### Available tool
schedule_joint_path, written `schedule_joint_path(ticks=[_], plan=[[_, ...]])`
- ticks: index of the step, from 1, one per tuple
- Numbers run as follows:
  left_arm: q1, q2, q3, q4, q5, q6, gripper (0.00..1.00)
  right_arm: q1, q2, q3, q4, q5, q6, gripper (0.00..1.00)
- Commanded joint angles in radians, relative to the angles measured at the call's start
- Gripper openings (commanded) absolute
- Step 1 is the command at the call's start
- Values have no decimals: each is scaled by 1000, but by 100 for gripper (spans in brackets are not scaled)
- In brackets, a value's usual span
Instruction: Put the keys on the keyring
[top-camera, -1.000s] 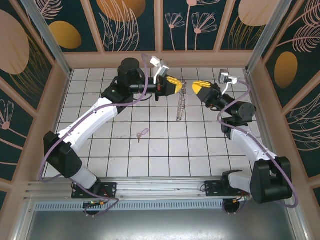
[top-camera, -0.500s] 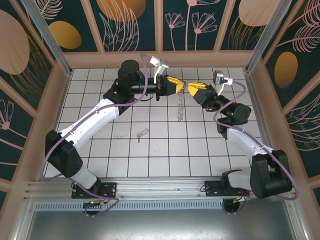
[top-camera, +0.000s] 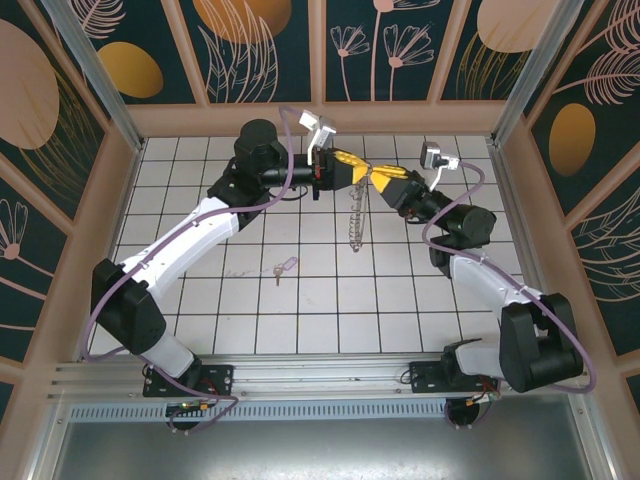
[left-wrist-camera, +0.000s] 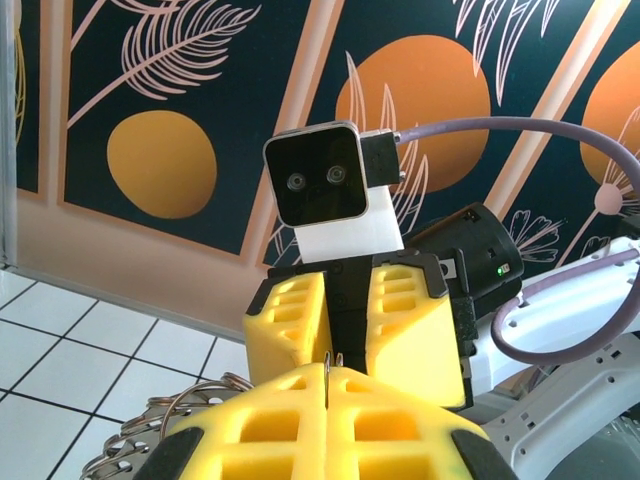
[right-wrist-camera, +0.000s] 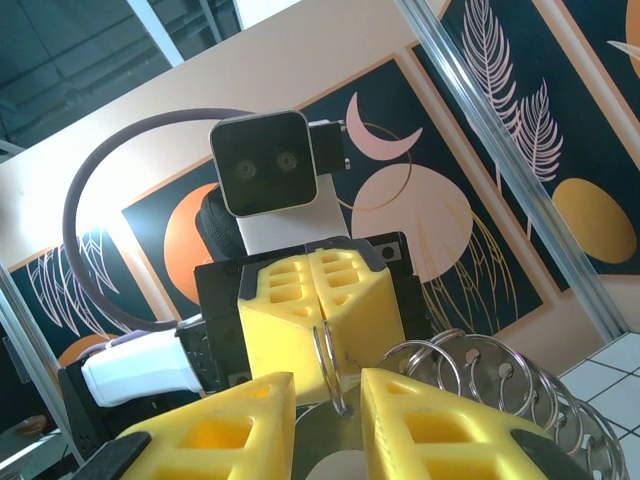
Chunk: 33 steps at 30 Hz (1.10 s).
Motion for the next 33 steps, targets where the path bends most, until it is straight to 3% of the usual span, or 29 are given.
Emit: schedule_joint_path(ticks=[1, 12, 19, 23, 27, 30, 33], plan=[[-2, 9, -5, 73, 25, -20, 0, 11, 9, 35, 61, 11, -15, 23], [-2, 19, -8, 82, 35, -31, 0, 13, 18, 53, 55, 23, -27, 19], [-2, 21, -10, 94, 36, -38, 0, 13, 27, 55, 52, 12, -30, 2], [-2, 22, -10, 108, 17, -59, 0, 11, 29, 44, 51, 9, -43, 0], [11, -27, -75, 186, -115, -109, 38, -19, 25, 40, 74, 9, -41, 0], [40, -70, -147, 309, -165, -196, 49, -39, 23, 47, 104, 0, -19, 0], [55, -83, -182, 375, -165, -250, 52, -42, 18, 59, 105, -1, -22, 0]])
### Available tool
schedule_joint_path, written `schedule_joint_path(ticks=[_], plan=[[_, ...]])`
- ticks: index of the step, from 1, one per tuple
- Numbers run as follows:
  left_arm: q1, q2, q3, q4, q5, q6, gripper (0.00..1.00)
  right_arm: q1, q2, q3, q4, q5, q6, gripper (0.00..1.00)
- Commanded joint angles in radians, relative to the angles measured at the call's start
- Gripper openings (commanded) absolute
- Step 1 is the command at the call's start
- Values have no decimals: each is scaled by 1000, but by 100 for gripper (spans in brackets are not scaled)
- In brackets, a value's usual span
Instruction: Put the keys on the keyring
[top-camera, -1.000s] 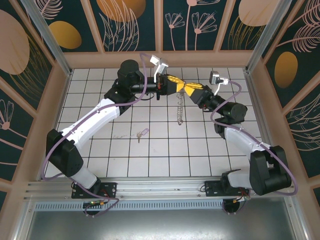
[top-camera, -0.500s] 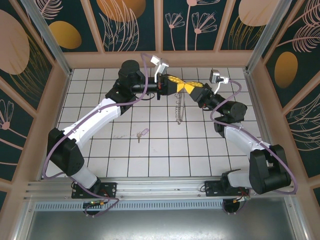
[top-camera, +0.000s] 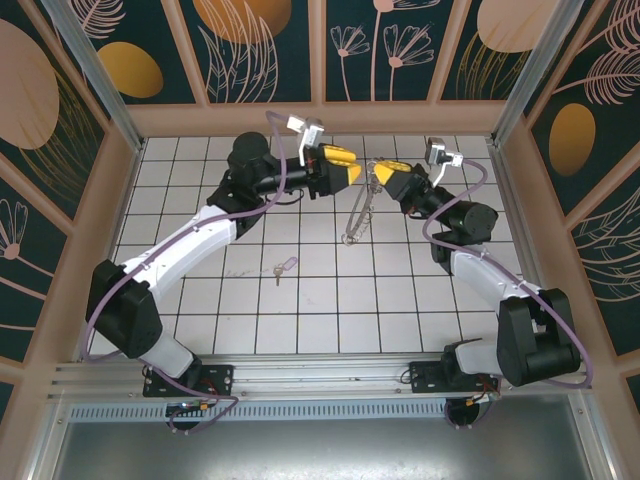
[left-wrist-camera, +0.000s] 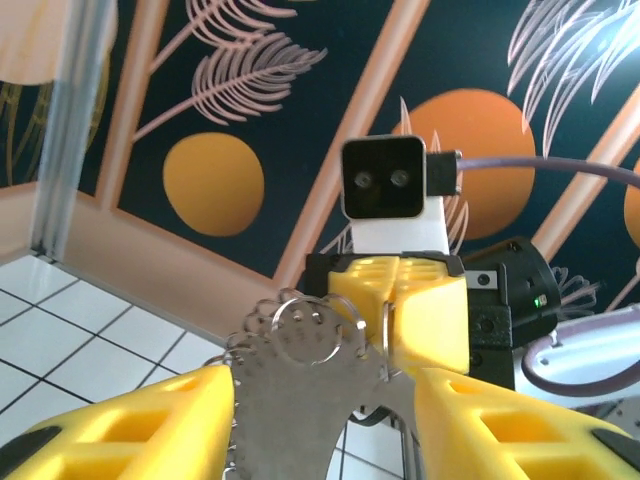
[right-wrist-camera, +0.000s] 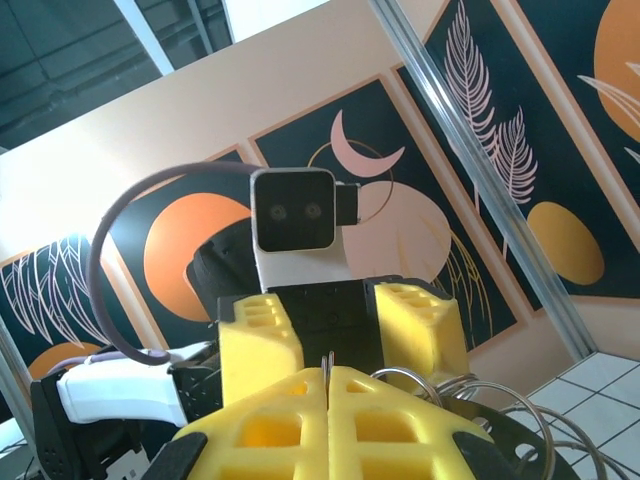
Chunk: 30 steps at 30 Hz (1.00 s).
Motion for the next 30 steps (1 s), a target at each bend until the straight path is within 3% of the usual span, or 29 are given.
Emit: schedule_joint_path(ticks=[1, 9, 14, 30], plan=[[19, -41, -27, 167, -37, -97, 52, -5, -7, 40, 88, -11, 4, 0], [18, 17, -54, 354, 44, -248, 38, -4, 14, 62, 142, 8, 35, 0], [2, 53, -70, 481, 69, -339, 35, 3, 30, 72, 164, 28, 45, 0], [-42, 114, -47, 544, 71, -376, 34, 35, 76, 102, 184, 42, 54, 0]])
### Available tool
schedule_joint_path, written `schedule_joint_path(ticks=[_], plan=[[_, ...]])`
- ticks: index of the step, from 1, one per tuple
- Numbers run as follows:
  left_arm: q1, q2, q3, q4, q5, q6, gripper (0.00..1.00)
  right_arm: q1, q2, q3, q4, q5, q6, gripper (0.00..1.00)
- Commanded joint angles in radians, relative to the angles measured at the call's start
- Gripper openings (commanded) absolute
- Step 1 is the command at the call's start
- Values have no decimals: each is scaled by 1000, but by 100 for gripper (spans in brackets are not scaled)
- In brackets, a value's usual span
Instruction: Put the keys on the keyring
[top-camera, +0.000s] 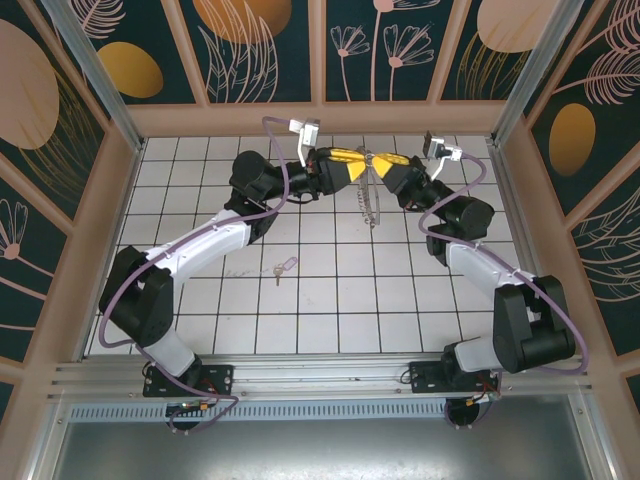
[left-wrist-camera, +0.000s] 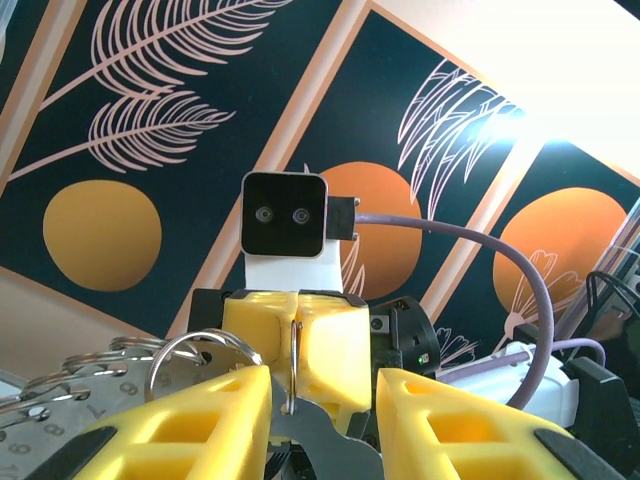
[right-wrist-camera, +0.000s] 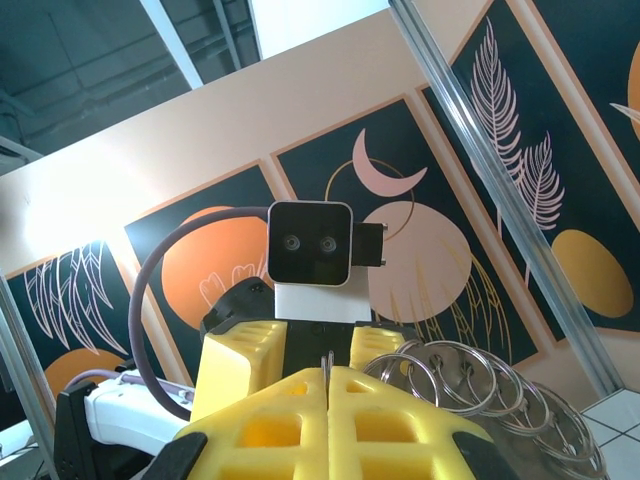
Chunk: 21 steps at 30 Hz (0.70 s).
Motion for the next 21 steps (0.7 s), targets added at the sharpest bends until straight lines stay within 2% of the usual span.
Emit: schedule_joint_path(ticks=[1, 13, 21], plan=[[-4, 22, 17, 60, 14, -16, 34, 12, 3, 41, 85, 22, 16, 0], [-4, 42, 32, 84, -18, -24, 33, 20, 2, 22, 84, 21, 16, 0], [-19, 51, 51, 95, -15, -36, 14, 23, 0, 18, 73, 18, 14, 0]])
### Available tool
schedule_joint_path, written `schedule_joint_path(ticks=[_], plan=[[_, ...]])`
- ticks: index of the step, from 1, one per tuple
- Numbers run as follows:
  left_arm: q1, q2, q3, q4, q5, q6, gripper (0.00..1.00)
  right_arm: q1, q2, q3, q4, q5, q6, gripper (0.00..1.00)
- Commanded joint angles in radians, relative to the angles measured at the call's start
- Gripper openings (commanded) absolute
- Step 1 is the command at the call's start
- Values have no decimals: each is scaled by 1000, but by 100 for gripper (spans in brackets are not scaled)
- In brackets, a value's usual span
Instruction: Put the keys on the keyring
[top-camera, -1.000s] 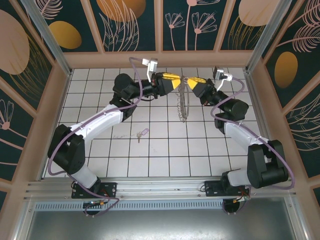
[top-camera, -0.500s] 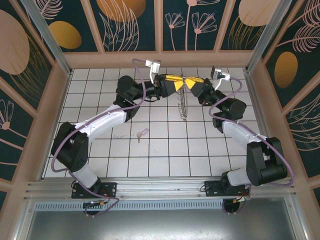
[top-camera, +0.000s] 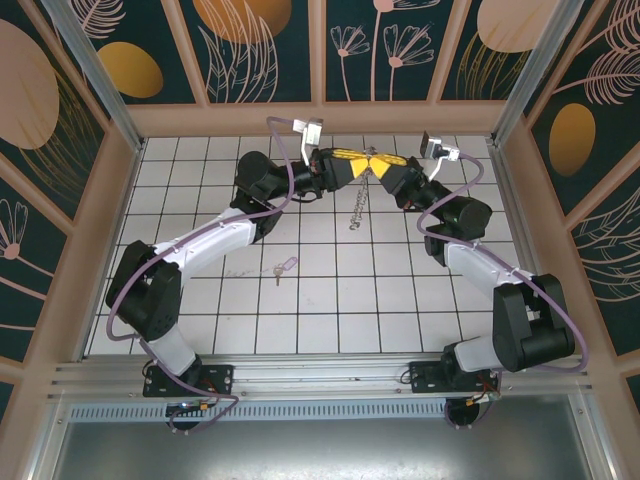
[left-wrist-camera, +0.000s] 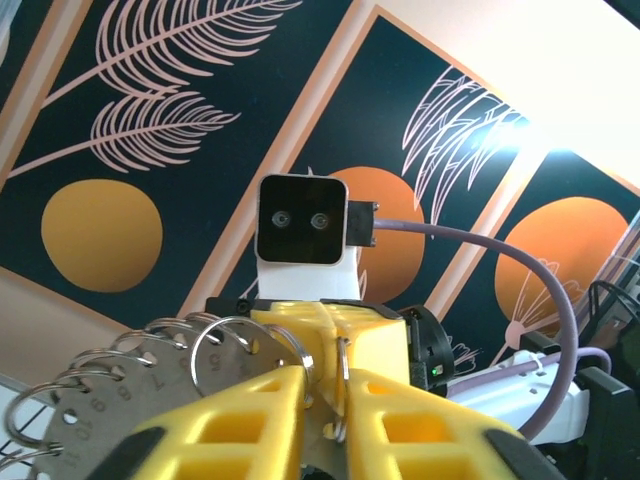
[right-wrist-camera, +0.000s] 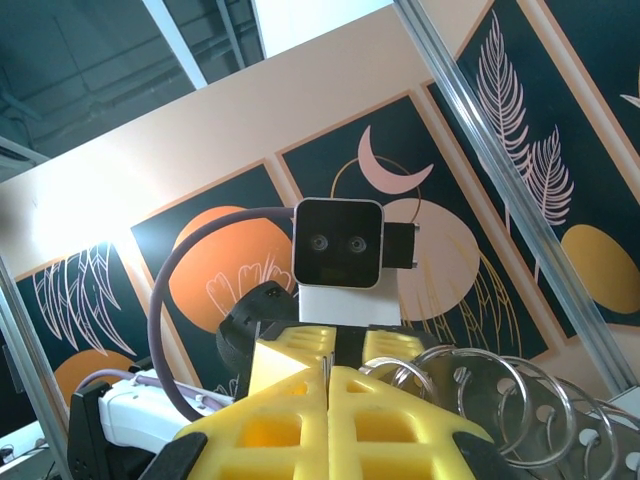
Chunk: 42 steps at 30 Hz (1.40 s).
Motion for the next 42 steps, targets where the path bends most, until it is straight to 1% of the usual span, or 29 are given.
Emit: schedule_joint_path(ticks=[1, 3, 4, 6, 7, 8, 10, 11, 12, 14, 17, 20, 25, 29, 35, 42], plan=[[-11, 9, 34, 54, -1, -5, 11, 10, -4, 18, 68, 10, 3, 0], [-15, 8, 37, 54, -3, -6, 2, 13, -7, 16, 62, 6, 2, 0], [-17, 8, 38, 51, -3, -5, 0, 12, -8, 14, 60, 5, 1, 0], [-17, 9, 40, 38, 1, 4, 0, 9, -17, 14, 34, 2, -10, 0], [-17, 5, 42, 19, 6, 18, 0, 1, -27, 16, 4, 1, -19, 7], [-16, -2, 46, -29, 8, 54, 0, -14, -43, 11, -28, 1, -29, 19], [-17, -25, 61, -160, 11, 159, 0, -51, -81, -6, -70, -2, -39, 34], [-16, -40, 75, -249, 8, 230, 0, -72, -102, -12, -97, -8, -46, 37], [-16, -50, 91, -335, 4, 300, 0, -87, -122, -15, -124, -16, -54, 39], [-16, -69, 141, -536, -11, 468, 0, -108, -163, -15, -204, -36, -94, 40], [-16, -75, 228, -768, -33, 666, 0, -111, -204, -10, -326, -68, -162, 39], [-16, -66, 300, -924, -34, 787, 0, -111, -232, -18, -406, -102, -212, 38], [-14, -38, 392, -1089, -11, 917, 0, -116, -269, -26, -520, -153, -310, 35], [-15, -23, 429, -1142, 20, 957, 0, -117, -269, -30, -550, -167, -341, 35], [-15, -23, 430, -1141, 55, 952, 0, -115, -230, -34, -483, -172, -307, 35], [-15, -20, 425, -1116, 81, 927, 0, -99, -200, -55, -409, -162, -272, 32]])
